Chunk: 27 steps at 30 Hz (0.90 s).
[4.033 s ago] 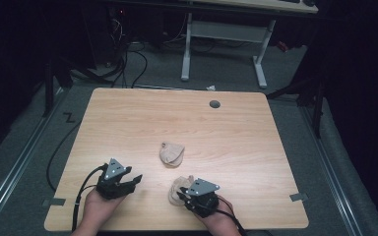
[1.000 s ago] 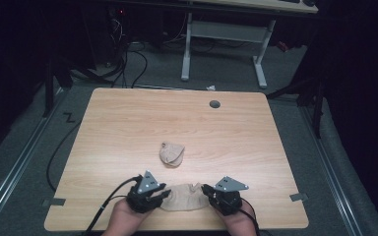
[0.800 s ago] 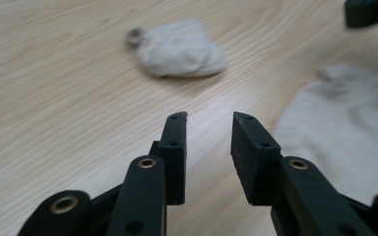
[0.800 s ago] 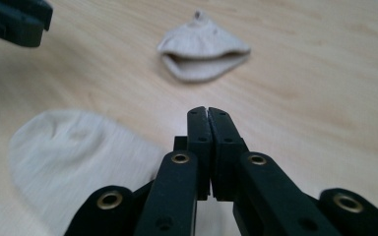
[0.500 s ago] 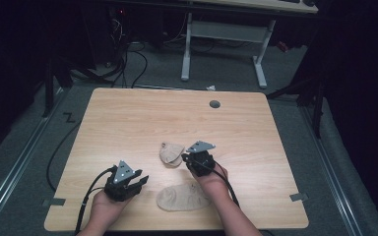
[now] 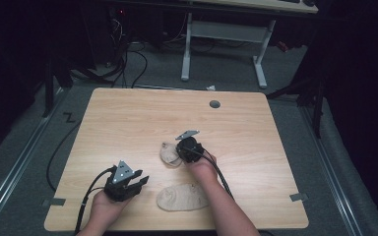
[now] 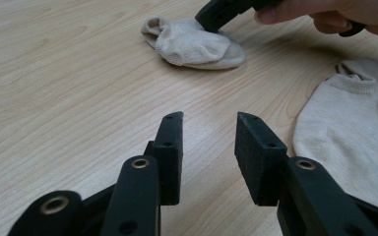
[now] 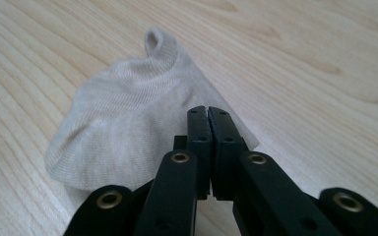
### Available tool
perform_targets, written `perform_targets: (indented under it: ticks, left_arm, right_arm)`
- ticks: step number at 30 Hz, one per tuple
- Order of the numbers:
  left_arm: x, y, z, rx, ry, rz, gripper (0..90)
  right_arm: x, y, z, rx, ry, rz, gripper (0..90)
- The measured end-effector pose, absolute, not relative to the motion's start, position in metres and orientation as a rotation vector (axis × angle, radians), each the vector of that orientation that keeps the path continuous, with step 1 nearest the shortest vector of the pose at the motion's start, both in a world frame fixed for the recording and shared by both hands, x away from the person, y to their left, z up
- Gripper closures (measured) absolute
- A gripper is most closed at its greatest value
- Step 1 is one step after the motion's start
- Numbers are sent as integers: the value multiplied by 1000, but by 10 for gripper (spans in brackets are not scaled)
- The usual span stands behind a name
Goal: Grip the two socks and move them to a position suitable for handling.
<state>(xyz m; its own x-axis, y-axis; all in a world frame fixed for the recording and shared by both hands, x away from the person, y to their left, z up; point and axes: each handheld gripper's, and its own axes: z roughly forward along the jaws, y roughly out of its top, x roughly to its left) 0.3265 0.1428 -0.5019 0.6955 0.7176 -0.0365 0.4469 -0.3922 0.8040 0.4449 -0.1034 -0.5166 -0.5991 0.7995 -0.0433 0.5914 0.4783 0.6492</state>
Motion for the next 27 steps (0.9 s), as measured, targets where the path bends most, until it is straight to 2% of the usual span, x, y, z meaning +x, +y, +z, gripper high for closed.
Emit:
perform_targets:
  ticks: [8,18,27]
  left_arm:
    - [325,138,-502,2068,868,402,637]
    - [324,134,-504,2078,858,404,638]
    - [326,133,-504,2077,868,408,646]
  right_arm:
    - [422,-116,-518,1186,2379,849,888]
    - [370,-141,-518,1161,2367,858,883]
    - [355,-146,-509,1151,2334,941,797]
